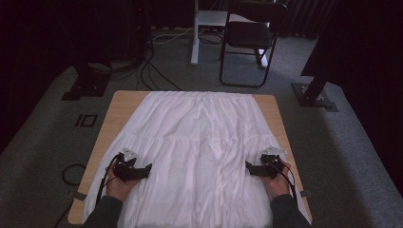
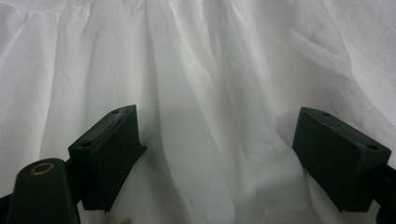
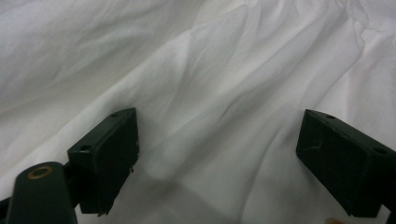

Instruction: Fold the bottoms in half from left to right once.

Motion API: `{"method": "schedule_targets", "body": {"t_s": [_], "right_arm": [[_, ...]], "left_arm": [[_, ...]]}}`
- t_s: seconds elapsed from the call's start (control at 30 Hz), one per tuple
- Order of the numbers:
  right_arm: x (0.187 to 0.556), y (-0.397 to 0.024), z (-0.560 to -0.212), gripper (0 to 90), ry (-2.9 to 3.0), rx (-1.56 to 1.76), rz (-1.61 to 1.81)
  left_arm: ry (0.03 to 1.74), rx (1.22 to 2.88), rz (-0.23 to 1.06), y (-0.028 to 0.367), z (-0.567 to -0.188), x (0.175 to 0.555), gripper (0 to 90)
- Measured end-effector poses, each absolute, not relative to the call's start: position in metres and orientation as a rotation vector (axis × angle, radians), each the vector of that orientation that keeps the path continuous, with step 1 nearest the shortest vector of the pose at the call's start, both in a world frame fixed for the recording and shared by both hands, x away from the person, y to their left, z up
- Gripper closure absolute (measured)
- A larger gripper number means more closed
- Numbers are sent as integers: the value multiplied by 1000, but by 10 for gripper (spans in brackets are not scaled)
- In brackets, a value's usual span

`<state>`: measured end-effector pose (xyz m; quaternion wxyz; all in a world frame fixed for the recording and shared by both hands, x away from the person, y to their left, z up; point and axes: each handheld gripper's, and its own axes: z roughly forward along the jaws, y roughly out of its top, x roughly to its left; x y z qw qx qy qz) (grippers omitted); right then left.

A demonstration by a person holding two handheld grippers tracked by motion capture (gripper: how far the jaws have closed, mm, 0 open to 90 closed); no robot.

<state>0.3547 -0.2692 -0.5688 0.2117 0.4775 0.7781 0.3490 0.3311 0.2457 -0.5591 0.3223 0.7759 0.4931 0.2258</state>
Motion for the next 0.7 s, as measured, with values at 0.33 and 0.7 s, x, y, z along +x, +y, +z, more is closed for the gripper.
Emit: {"method": "schedule_targets", "body": {"t_s": [0.33, 0.7], "right_arm": [[354, -269, -569, 125, 2159, 1329, 969], [353, -269, -569, 132, 2154, 1334, 970]], "left_arm": [[1276, 1911, 670, 261, -534, 318, 186], [1553, 1846, 812, 343, -527, 297, 123]]}}
